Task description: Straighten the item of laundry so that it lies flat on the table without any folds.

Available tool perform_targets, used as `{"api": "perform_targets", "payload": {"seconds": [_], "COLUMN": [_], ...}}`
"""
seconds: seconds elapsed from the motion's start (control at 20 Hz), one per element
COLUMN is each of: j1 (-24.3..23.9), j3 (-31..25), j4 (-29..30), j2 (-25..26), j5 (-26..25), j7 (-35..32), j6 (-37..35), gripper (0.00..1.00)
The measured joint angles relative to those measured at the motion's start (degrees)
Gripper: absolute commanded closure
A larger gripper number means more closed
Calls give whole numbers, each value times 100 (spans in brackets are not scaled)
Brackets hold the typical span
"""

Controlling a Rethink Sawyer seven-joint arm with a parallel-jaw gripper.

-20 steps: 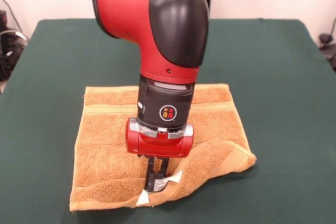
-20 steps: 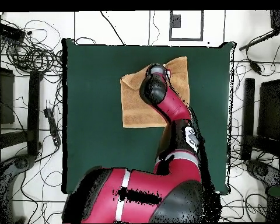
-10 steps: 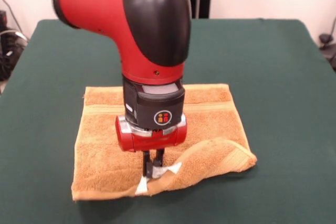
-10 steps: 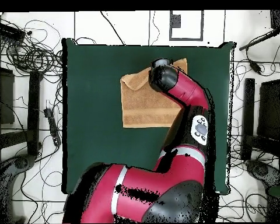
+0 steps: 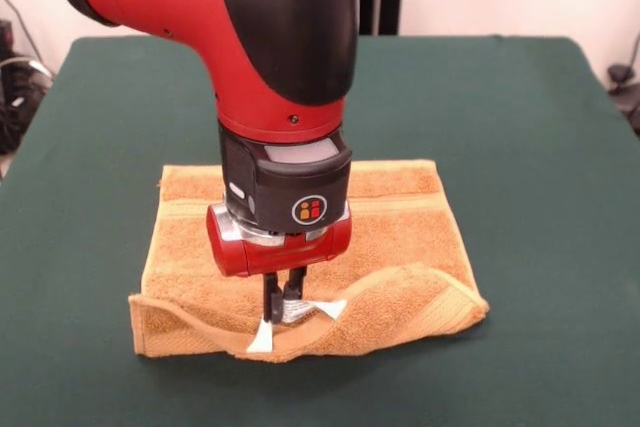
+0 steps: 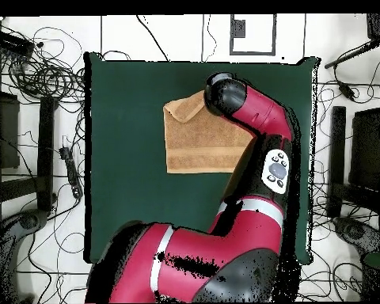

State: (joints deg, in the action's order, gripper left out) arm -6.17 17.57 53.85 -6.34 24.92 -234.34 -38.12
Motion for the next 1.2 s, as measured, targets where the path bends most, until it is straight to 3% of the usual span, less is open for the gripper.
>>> {"api": "perform_targets", "payload": {"seconds": [1.2], "j1": [-4], "j3": [0], "j4": [-53], "j2": [2], "j5": [-238], "j7": [0], "j6": [-1], "gripper": [100]}}
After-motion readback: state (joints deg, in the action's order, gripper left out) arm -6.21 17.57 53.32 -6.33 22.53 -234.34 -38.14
